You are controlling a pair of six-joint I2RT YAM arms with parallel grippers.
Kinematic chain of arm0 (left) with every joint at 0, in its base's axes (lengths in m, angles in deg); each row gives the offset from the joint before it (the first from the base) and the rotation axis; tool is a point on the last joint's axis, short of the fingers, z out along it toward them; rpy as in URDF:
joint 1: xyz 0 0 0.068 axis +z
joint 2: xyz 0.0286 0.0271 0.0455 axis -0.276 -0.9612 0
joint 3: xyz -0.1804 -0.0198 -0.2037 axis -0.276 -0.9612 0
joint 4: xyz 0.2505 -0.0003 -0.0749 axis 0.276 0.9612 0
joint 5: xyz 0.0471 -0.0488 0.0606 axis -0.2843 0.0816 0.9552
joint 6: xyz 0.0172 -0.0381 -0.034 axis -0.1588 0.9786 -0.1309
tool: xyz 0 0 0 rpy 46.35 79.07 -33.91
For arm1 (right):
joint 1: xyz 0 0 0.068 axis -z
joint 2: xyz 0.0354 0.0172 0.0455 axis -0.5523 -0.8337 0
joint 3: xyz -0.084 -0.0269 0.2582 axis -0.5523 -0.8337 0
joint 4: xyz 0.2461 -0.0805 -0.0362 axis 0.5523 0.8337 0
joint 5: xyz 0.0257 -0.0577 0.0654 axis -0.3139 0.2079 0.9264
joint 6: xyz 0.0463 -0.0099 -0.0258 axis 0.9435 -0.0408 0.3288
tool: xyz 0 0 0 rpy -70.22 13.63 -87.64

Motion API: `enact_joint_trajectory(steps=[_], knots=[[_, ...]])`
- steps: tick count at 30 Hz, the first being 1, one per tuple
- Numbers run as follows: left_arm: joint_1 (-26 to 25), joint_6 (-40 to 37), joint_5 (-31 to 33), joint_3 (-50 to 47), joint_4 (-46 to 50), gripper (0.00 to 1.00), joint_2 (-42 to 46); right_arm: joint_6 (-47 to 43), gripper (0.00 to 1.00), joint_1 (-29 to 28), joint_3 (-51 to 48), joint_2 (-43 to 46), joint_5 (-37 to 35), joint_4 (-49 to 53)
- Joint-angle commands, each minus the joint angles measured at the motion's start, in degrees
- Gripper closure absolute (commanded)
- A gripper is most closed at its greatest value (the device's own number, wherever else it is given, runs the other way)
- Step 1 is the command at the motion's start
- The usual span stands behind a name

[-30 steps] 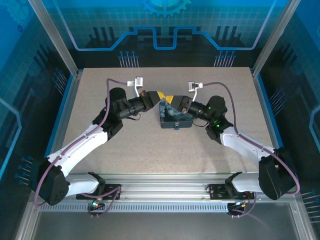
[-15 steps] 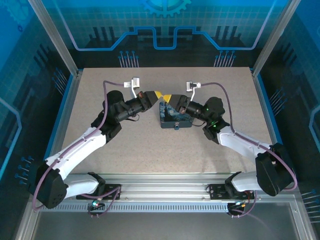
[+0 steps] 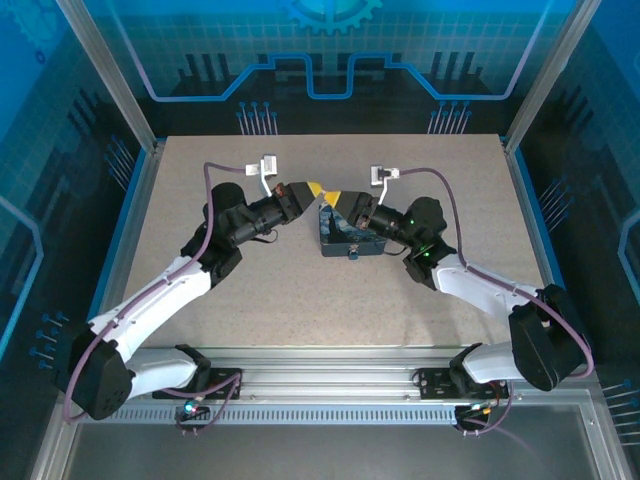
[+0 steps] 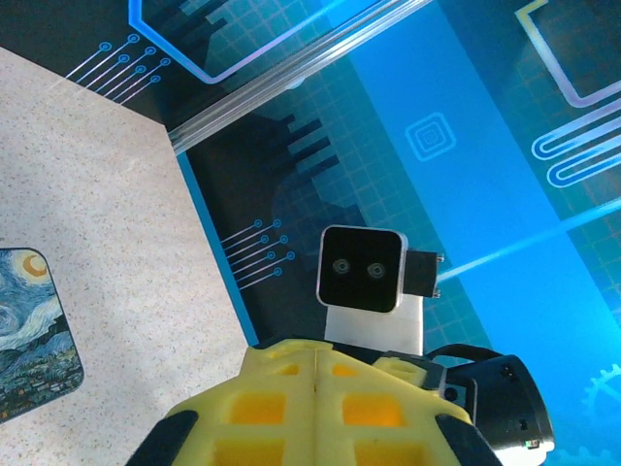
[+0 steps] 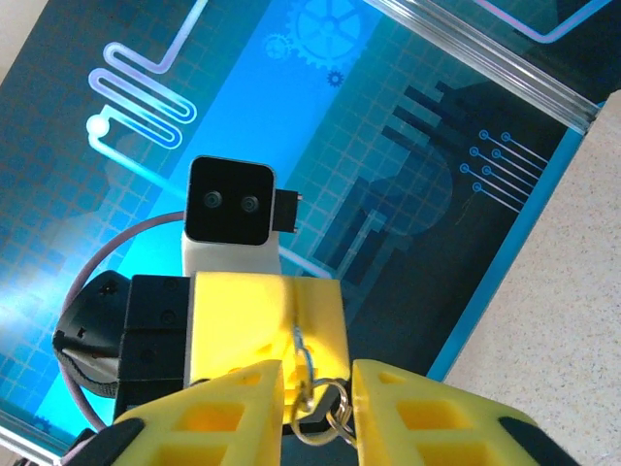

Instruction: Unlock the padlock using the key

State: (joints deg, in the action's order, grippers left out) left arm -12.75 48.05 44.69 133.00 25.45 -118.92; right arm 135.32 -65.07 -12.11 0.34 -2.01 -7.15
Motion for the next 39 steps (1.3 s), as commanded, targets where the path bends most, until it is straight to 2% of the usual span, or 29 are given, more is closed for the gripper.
enact_joint_trajectory(steps=[1,5,14,28,30,31,32,36,39], knots=[[-0.4,0.2,0.9,-0.9,-0.8,1.0,1.8,-0.7,0.76,0.0,-0.4,1.4,-1.1,-0.9],[-0.4,0.3,0.9,-0.8,-0.9,1.0,1.7,-0.7,0.8,0.0,-0.4,1.2,-0.9,-0.9],[-0.4,0.4,0.9,-1.2,-1.0,1.0,1.7,-2.0,1.0,0.1,-0.5,2.0,-0.7,-0.9],[-0.4,-0.8,0.2,-0.4,1.9,1.0,1.9,-5.9,1.0,0.6,-1.2,4.9,0.6,6.1],[-0.4,-0.9,0.4,-0.4,2.1,0.92,2.0,-6.5,1.0,0.9,-1.2,5.5,0.9,7.2],[-0.4,-0.8,0.7,-0.5,2.3,0.79,2.0,-6.7,1.0,1.3,-1.2,5.9,1.0,7.9],[-0.4,-0.7,0.7,-0.6,2.5,0.72,2.1,-7.0,1.0,1.5,-1.2,6.3,1.2,8.4],[-0.2,-1.5,0.4,-0.6,3.8,0.72,2.4,-8.2,1.0,2.7,-1.3,7.9,2.2,11.1],[-0.1,-2.4,0.5,-0.7,6.0,0.63,2.9,-9.6,1.0,4.2,-1.9,9.9,2.3,14.3]])
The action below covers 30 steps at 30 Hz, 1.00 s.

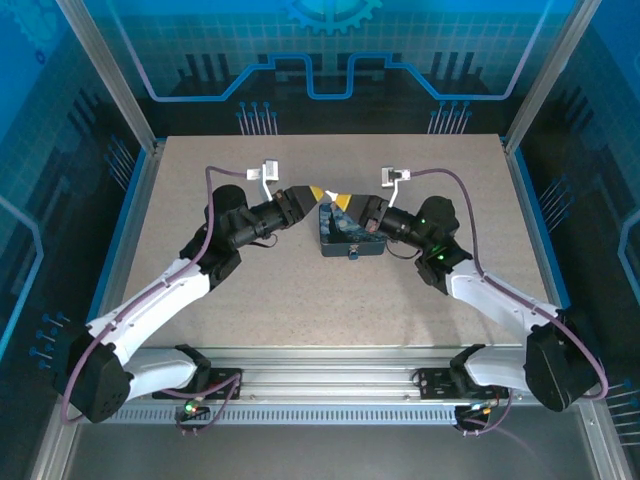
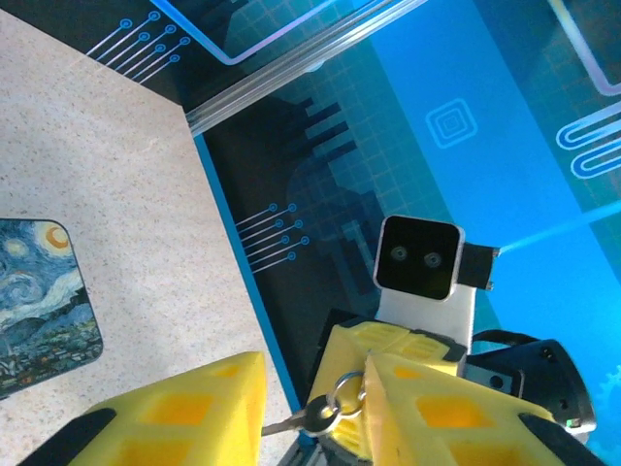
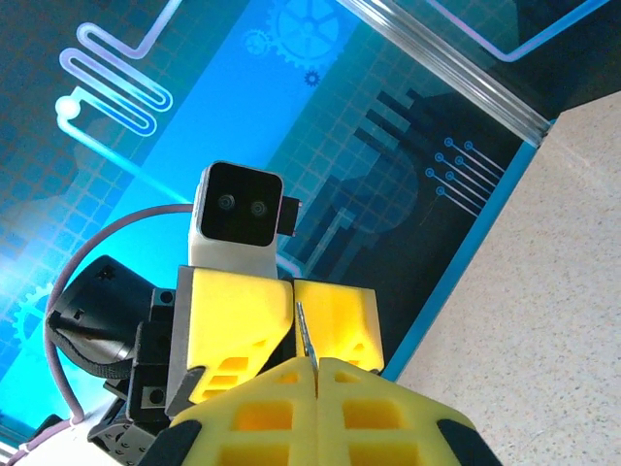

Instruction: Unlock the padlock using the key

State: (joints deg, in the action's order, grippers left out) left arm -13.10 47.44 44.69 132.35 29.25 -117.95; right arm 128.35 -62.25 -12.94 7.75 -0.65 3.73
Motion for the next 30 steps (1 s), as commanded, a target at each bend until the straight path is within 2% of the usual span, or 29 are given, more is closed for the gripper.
enact_joint_trajectory(steps=[1,4,7,11,14,21,22,24,30], knots=[[0.2,-2.3,0.4,-0.1,3.4,0.61,1.9,-3.3,1.0,2.1,-1.1,3.2,1.0,5.2],[0.1,-3.5,-0.3,-0.3,7.7,0.48,1.7,-6.5,1.0,5.2,-1.1,5.6,1.0,11.7],[-0.1,-4.6,-0.7,-2.4,10.4,0.36,1.5,-13.5,1.0,8.0,1.5,7.5,-1.5,25.3],[-0.9,-5.2,-0.5,-6.3,11.8,0.29,0.8,-23.1,1.0,10.9,5.9,7.4,-8.3,40.6],[-2.6,-6.3,0.4,-8.6,11.9,0.25,-0.4,-28.8,1.0,12.5,9.2,5.2,-14.8,46.9],[-8.6,-8.4,3.6,-11.0,8.4,0.17,-6.1,-34.7,1.0,14.6,14.1,-6.1,-27.0,49.4],[-9.4,-8.5,4.1,-11.3,7.6,0.1,-7.1,-35.0,1.0,14.7,14.5,-7.9,-28.9,48.8],[-10.4,-8.8,4.7,-11.4,6.5,0.08,-9.0,-35.4,1.0,14.9,15.8,-11.3,-31.9,48.2],[-12.4,-10.2,6.2,-12.3,4.0,0.06,-11.2,-36.7,1.0,15.3,20.4,-22.3,-34.9,47.2]])
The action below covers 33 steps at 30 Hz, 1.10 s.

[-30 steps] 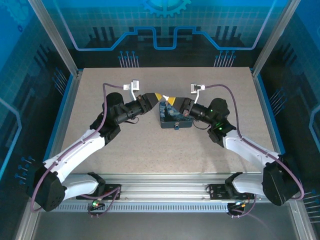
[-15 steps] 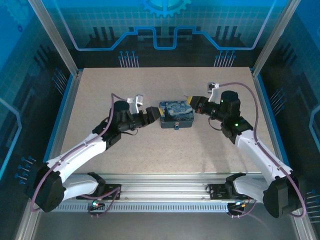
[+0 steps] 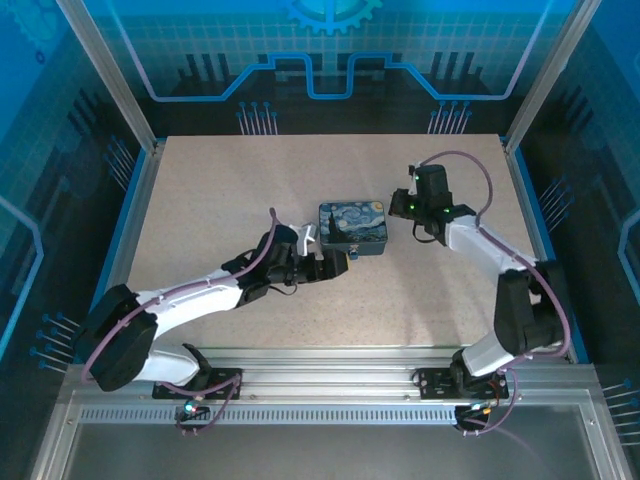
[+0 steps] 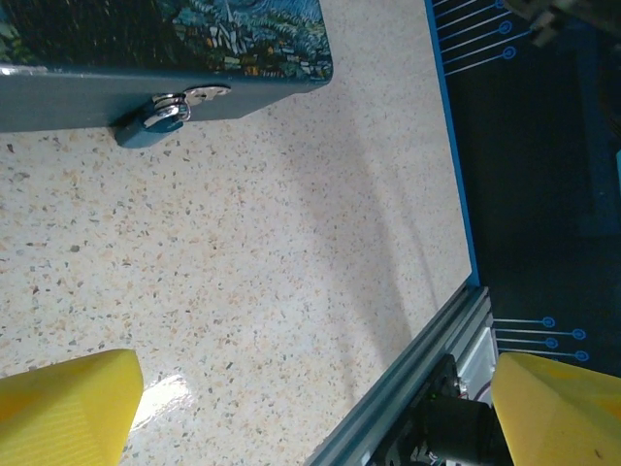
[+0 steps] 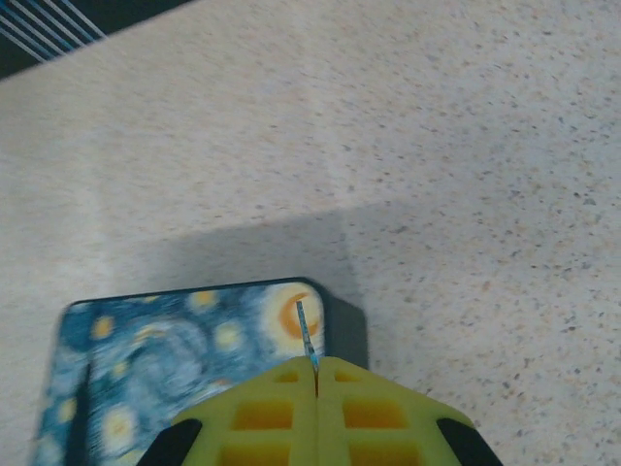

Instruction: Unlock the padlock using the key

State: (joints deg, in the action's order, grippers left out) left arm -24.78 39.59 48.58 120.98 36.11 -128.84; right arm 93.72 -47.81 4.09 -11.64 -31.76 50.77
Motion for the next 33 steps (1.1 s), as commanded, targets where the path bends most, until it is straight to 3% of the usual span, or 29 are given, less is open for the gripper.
enact_joint_trajectory(steps=[1,9,19,27,33], knots=[[-0.9,-2.7,2.4,-1.0,-3.0,0.06,-0.5,-2.3,1.0,0.8,4.0,-4.4,-3.9,0.1],[-1.2,-4.2,5.1,-3.3,-7.6,0.01,-2.4,-1.7,1.0,0.1,8.1,-14.3,-0.3,-0.3],[-1.2,-7.1,8.6,-3.1,-17.1,0.01,-8.4,0.0,1.0,-4.5,4.2,-12.9,1.3,-2.2],[-1.7,-9.7,13.7,-8.3,-38.2,0.01,-15.5,1.7,1.0,-7.0,1.6,-12.3,1.0,-4.0],[-3.9,-14.0,19.2,-8.2,-37.1,0.01,-17.0,1.9,1.0,-7.6,1.0,-12.0,1.0,-4.5]])
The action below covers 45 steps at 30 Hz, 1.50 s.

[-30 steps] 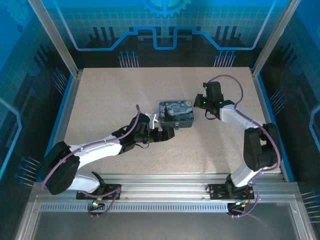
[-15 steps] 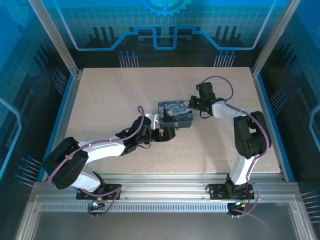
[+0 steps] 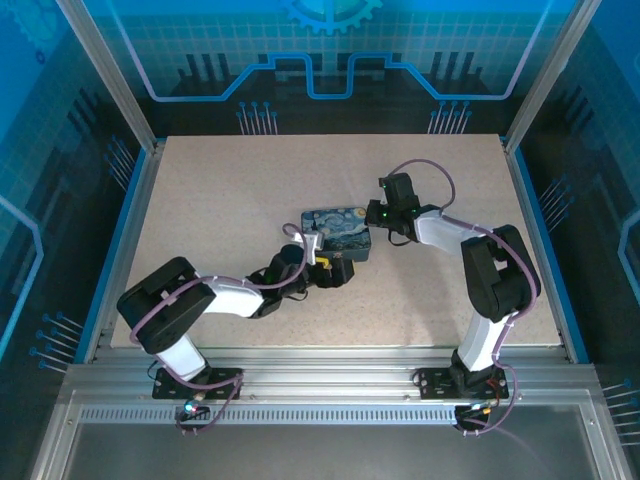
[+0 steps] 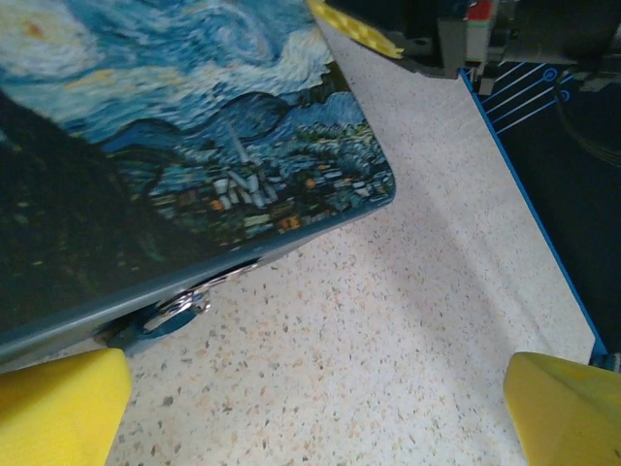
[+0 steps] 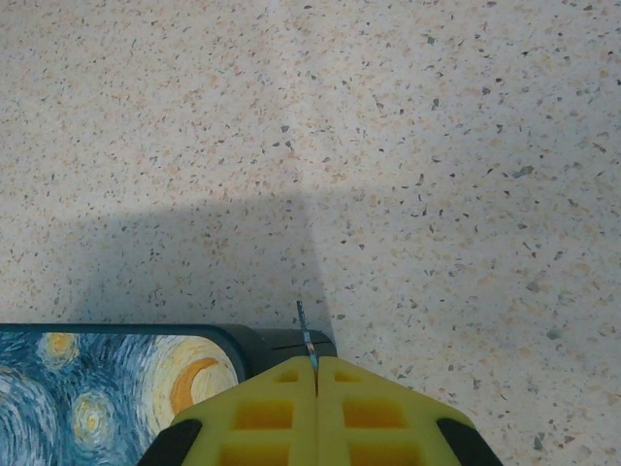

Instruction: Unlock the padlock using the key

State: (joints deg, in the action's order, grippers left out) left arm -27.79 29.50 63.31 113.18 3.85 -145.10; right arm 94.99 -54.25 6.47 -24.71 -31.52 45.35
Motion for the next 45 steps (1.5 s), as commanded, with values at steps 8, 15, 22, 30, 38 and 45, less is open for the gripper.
enact_joint_trajectory(steps=[8,15,22,30,38,45], knots=[[-1.0,-5.7,4.1,-0.2,-10.9,0.01,-6.6,0.7,1.0,-1.5,-1.7,1.0,1.0,0.5],[-1.0,-8.2,6.7,-1.2,-15.1,0.01,-9.5,0.3,1.0,-1.7,-1.7,1.0,1.1,0.3],[-1.0,-9.6,10.2,-1.5,-14.0,0.01,-10.5,0.2,1.0,-1.8,-1.9,0.9,1.2,-0.3],[0.1,-11.3,4.4,-0.1,-12.8,0.07,-12.4,0.0,1.0,-1.9,-1.5,1.0,1.6,-0.2],[4.6,-10.6,-8.1,0.0,-15.9,0.21,-11.9,-0.5,1.0,-1.9,-1.1,1.3,1.7,0.5],[6.9,-9.0,-13.7,1.3,-18.2,0.32,-13.7,-0.4,1.0,-2.0,-0.9,1.4,1.8,0.6]])
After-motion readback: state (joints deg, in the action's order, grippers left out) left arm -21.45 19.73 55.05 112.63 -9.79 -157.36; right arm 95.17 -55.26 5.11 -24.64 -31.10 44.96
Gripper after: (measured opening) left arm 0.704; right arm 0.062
